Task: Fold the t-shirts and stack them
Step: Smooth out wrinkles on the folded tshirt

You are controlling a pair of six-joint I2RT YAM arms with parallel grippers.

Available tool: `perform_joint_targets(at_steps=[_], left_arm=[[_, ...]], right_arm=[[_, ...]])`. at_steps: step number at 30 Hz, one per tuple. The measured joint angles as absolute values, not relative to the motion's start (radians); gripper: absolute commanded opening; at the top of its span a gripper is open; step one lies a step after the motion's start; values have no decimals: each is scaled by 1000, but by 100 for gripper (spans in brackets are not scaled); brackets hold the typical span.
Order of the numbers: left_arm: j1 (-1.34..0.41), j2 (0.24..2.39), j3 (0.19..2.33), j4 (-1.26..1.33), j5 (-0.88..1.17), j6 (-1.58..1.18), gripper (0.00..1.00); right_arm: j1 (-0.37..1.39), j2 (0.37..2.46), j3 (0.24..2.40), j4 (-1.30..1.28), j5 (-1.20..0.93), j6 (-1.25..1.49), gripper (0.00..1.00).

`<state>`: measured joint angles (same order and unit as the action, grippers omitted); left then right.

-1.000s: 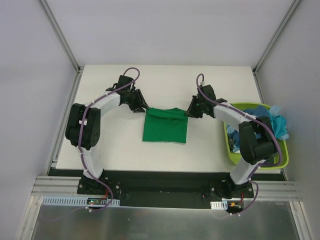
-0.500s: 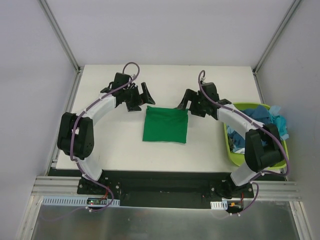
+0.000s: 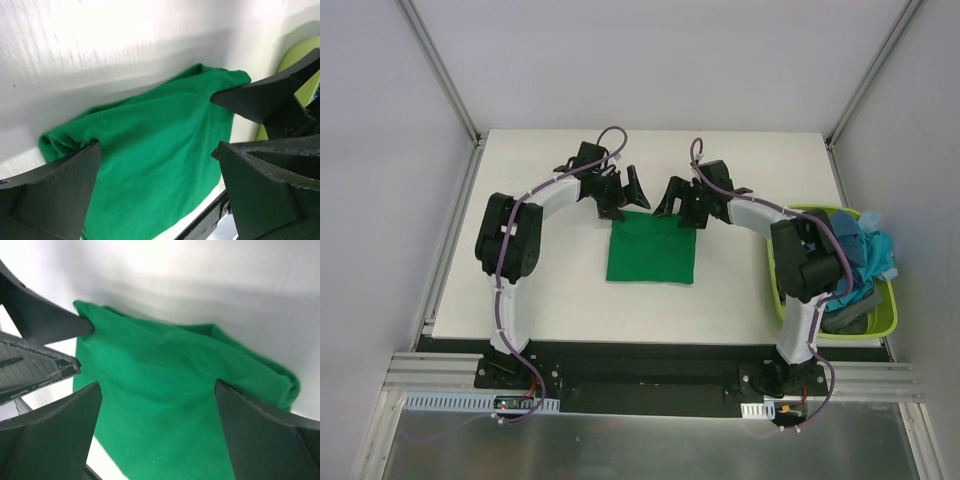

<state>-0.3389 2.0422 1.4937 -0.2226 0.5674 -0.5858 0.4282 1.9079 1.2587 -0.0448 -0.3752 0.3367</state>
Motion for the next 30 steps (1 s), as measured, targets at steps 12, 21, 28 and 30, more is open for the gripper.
perform_joint_targets(at_steps=[12, 21, 28, 30], left_arm=[[-326, 2138, 1530, -199, 587, -614, 99], [-327, 1911, 1353, -223, 521, -574, 99], [-336, 1486, 1065, -213, 414, -565, 99], [-342, 1393, 979, -215, 379, -566, 99]], right_arm=[[388, 2015, 1332, -37, -393, 342, 96], [390, 1811, 1272, -157, -332, 243, 96], [405, 1501, 1056, -154, -272, 217, 96], [415, 1497, 1021, -160, -248, 214, 96]])
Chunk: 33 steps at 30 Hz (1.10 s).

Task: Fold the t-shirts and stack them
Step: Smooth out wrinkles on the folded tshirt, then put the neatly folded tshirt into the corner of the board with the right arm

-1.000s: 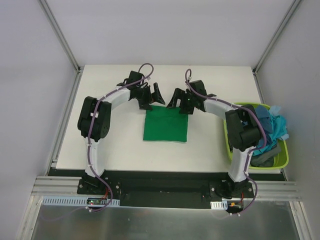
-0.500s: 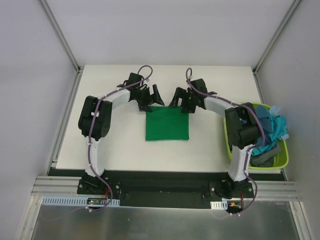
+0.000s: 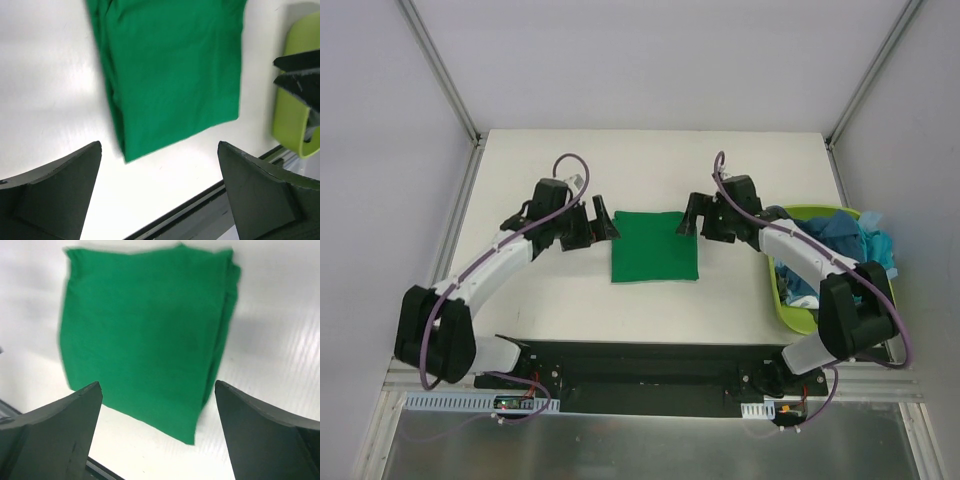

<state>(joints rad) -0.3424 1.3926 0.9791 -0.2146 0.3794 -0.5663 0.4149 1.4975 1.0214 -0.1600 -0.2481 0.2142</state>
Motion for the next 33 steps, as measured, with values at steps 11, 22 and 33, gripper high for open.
perform_joint_targets(at_steps=[11, 22, 33], left_arm=[[-347, 1124, 723, -268, 198, -596, 99], [-347, 1142, 722, -268, 149, -597, 99], [-345, 1144, 721, -296, 65, -597, 99]], right_arm=[[485, 1635, 1026, -261, -83, 208, 81], [532, 1825, 1135, -278, -45, 247, 19], [496, 2098, 1568, -484, 68, 129, 2]])
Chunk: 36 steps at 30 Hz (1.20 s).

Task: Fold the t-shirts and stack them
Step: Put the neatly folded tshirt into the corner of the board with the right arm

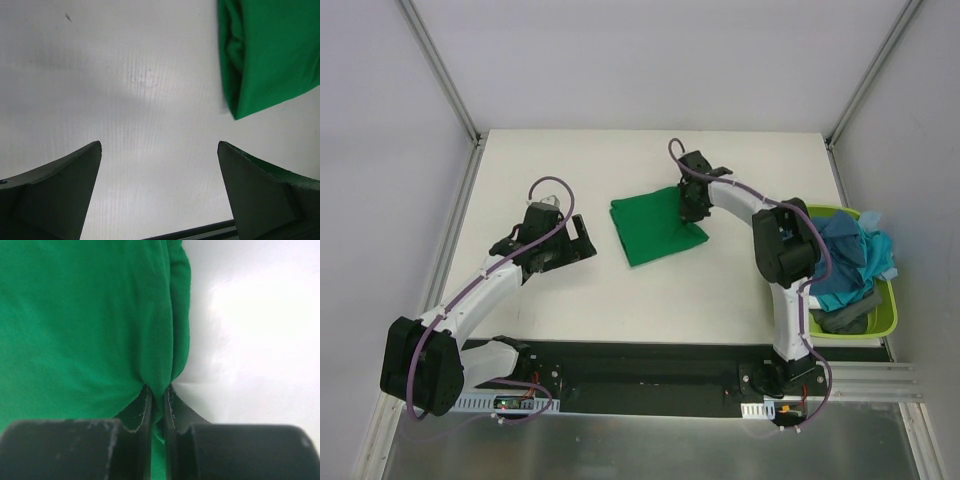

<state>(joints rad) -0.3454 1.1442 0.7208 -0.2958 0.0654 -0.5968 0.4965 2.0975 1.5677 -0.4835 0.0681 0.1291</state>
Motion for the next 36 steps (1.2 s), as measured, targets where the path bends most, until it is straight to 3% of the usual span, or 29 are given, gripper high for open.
perform_joint_targets(at_steps=[20, 36], left_arm=[[-339, 1174, 736, -324, -35, -587, 99], [-339, 1226, 785, -330, -38, -583, 99]], right_arm=[[-68, 2416, 2185, -789, 202, -250, 1], [-246, 2479, 2285, -765, 172, -388, 8]])
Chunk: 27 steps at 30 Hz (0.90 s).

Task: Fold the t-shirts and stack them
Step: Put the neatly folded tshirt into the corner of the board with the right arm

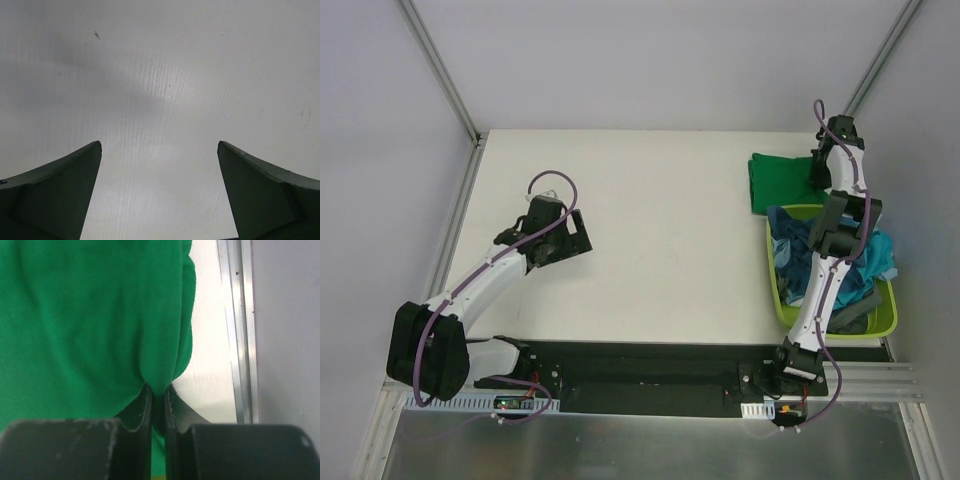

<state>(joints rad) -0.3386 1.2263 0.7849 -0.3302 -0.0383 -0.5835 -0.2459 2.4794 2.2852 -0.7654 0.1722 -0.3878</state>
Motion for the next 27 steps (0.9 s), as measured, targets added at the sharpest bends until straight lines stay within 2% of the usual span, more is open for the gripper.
perform_joint_targets(at_steps=[1, 2, 4, 5, 7, 8, 10, 14, 17, 23, 27], left_arm=[[-339, 1226, 787, -332, -38, -583, 99], [-339, 1226, 790, -334, -38, -583, 99], [-339, 1226, 796, -338, -38, -583, 99], [-339, 1226, 798, -339, -38, -584, 99], [-339, 1220, 800, -340, -37, -584, 99], [-339, 1213, 800, -344, -37, -584, 99], [-339, 1192, 800, -350, -36, -584, 99], [-339, 1112, 800, -352, -35, -585, 99], [-339, 1023, 797, -355, -34, -585, 99], [-339, 788, 728, -355, -46, -587, 99], [-339, 683, 669, -361, -89, -590, 99]], right_arm=[[-249, 2479, 2286, -760, 171, -388, 13], [-252, 2479, 2289, -758, 171, -388, 29], [-256, 2479, 2296, -752, 174, -397, 42], [-258, 2479, 2300, -748, 176, -394, 53], [-260, 2479, 2311, -735, 180, -401, 63], [-261, 2476, 2315, -729, 181, -398, 71], [-260, 2465, 2317, -724, 176, -392, 95], [-258, 2375, 2290, -722, 136, -369, 96], [-252, 2196, 2158, -703, 63, -336, 96], [-183, 1518, 1506, -426, -114, -232, 96], [-88, 1095, 1085, -213, -160, -170, 96]])
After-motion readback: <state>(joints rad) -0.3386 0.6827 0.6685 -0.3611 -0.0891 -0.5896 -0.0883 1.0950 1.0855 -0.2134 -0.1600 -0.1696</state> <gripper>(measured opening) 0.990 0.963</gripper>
